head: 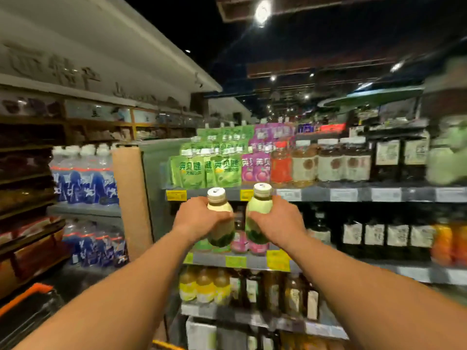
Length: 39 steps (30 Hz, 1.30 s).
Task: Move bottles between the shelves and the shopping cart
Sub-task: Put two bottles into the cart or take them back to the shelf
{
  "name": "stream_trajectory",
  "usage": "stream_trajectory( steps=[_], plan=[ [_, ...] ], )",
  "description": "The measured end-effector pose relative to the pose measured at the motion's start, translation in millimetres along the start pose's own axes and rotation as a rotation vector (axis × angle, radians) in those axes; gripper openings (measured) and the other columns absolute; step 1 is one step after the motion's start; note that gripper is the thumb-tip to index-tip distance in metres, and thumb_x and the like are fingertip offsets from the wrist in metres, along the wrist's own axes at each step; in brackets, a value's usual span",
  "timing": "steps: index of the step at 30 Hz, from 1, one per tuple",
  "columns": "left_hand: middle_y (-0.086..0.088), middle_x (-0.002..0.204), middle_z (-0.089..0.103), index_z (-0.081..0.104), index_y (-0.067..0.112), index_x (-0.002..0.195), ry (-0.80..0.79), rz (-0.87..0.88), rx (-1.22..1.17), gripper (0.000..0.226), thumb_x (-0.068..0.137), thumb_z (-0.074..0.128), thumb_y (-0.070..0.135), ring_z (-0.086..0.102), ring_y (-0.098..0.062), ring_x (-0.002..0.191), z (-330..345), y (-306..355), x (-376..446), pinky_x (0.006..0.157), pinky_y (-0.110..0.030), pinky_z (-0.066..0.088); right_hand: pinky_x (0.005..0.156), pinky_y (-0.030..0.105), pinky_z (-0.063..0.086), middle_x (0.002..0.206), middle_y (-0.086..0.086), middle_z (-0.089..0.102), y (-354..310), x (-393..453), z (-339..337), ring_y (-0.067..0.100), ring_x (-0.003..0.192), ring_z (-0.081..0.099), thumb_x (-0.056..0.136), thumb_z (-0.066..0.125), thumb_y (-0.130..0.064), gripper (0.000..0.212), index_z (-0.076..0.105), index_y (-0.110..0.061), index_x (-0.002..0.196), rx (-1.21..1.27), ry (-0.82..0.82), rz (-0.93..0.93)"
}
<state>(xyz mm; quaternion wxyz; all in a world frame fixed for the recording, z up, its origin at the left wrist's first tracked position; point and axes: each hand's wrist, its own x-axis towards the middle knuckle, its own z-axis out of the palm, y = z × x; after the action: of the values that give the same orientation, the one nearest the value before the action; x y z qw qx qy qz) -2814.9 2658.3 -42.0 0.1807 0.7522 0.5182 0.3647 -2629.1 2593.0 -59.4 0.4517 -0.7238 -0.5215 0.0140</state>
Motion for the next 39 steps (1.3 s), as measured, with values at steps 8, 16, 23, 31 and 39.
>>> stream_trajectory(
  steps=[8, 16, 23, 31, 39],
  plan=[
    [0.003, 0.088, 0.074, 0.074, 0.02, 0.091, -0.186, 0.201, -0.128, 0.047, 0.061, 0.082, 0.056, 0.069, -0.017, 0.08, 158, 216, -16, 0.07, -0.034, 0.058, 0.079, 0.035, 0.05, 0.115, 0.006, 0.065, 150, 22, -206, 0.028, 0.103, 0.061, 0.072, 0.064, -0.063, 0.064, 0.056, -0.018, 0.117, -0.197, 0.115, 0.105],
    [-0.004, 0.099, 0.071, 0.071, 0.015, 0.099, -0.288, 0.253, -0.077, 0.059, 0.064, 0.079, 0.062, 0.067, -0.022, 0.088, 278, 358, -17, 0.078, -0.039, 0.058, 0.069, 0.029, 0.044, 0.1, 0.005, 0.071, 270, 38, -350, 0.025, 0.093, 0.064, 0.08, 0.063, -0.05, 0.032, 0.066, -0.022, 0.098, -0.306, 0.183, 0.136],
    [0.005, 0.093, 0.071, 0.073, 0.023, 0.095, -0.388, 0.363, -0.134, 0.055, 0.059, 0.078, 0.064, 0.064, -0.011, 0.079, 358, 447, -2, 0.068, -0.028, 0.054, 0.072, 0.033, 0.055, 0.087, -0.004, 0.07, 342, 66, -406, 0.019, 0.084, 0.066, 0.072, 0.064, -0.048, 0.029, 0.063, -0.026, 0.091, -0.259, 0.266, 0.206],
    [0.0, 0.095, 0.069, 0.068, 0.017, 0.097, -0.337, 0.42, -0.164, 0.059, 0.061, 0.078, 0.063, 0.064, -0.019, 0.084, 421, 549, 16, 0.069, -0.031, 0.053, 0.068, 0.033, 0.05, 0.097, 0.004, 0.067, 413, 114, -472, 0.028, 0.089, 0.064, 0.073, 0.068, -0.051, 0.051, 0.054, -0.018, 0.109, -0.308, 0.425, 0.269],
    [-0.001, 0.095, 0.066, 0.065, 0.016, 0.096, -0.207, 0.328, -0.148, 0.054, 0.069, 0.077, 0.061, 0.06, -0.018, 0.078, 473, 624, 48, 0.055, -0.028, 0.041, 0.062, 0.03, 0.041, 0.094, 0.002, 0.06, 462, 202, -510, 0.022, 0.078, 0.053, 0.079, 0.066, -0.055, 0.048, 0.041, -0.021, 0.101, -0.24, 0.465, 0.149]
  ],
)
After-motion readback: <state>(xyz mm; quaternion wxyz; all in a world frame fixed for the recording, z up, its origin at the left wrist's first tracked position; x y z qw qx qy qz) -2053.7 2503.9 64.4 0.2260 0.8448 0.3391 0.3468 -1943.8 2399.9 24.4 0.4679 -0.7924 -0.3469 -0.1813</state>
